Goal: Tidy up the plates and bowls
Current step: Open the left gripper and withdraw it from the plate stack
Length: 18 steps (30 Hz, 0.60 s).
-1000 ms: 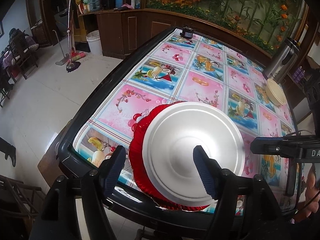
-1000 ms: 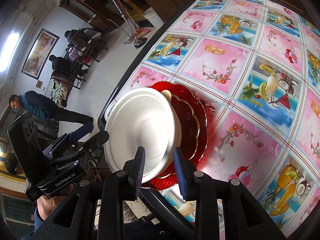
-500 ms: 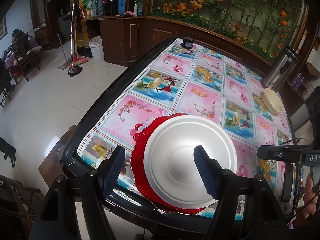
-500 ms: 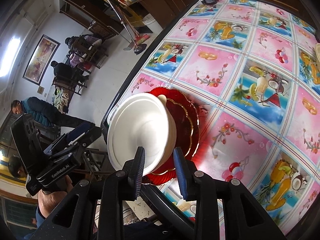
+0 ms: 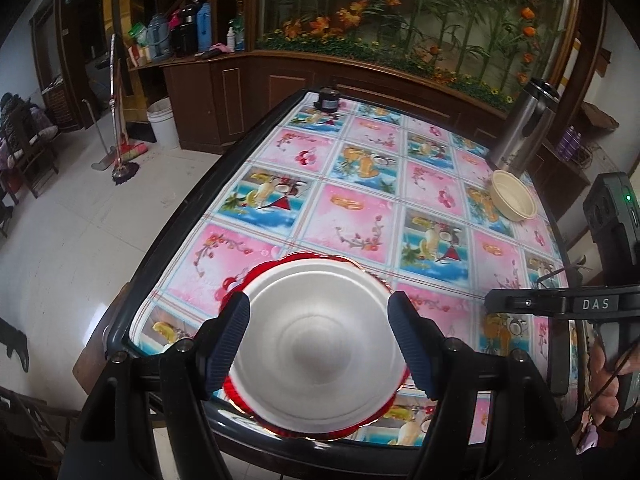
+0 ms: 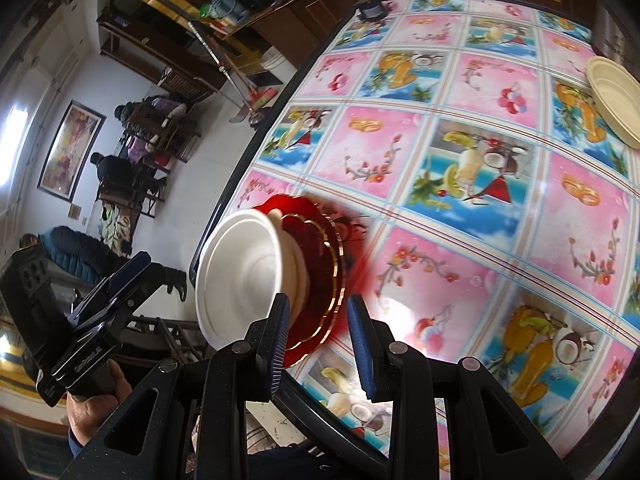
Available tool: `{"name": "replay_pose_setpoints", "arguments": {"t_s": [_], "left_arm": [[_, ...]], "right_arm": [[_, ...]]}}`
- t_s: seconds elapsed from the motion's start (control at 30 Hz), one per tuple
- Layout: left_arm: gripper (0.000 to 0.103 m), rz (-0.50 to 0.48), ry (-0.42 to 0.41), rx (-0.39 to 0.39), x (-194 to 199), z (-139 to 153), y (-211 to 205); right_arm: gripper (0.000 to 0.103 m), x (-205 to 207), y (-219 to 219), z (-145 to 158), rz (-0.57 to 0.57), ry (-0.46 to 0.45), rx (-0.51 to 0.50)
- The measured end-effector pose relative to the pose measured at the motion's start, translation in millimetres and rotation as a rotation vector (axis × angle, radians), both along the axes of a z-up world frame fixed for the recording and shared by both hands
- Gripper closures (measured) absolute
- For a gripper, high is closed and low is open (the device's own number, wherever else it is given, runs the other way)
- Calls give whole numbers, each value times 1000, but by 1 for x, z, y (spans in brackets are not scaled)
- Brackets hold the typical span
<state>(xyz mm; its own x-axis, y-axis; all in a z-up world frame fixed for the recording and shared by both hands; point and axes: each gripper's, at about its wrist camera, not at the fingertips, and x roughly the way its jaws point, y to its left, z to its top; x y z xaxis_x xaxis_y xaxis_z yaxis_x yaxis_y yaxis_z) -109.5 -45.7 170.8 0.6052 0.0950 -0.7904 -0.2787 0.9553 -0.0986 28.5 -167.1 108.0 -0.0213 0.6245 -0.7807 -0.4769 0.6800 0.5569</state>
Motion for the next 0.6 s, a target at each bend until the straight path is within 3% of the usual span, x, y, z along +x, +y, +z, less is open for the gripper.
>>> {"name": "replay_pose_setpoints", "arguments": {"t_s": [0.6], "left_arm": [[32,-171,44,-38,44,-16,-73]], "right_arm": [[71,23,-76,-5,-134,25,-10]]}}
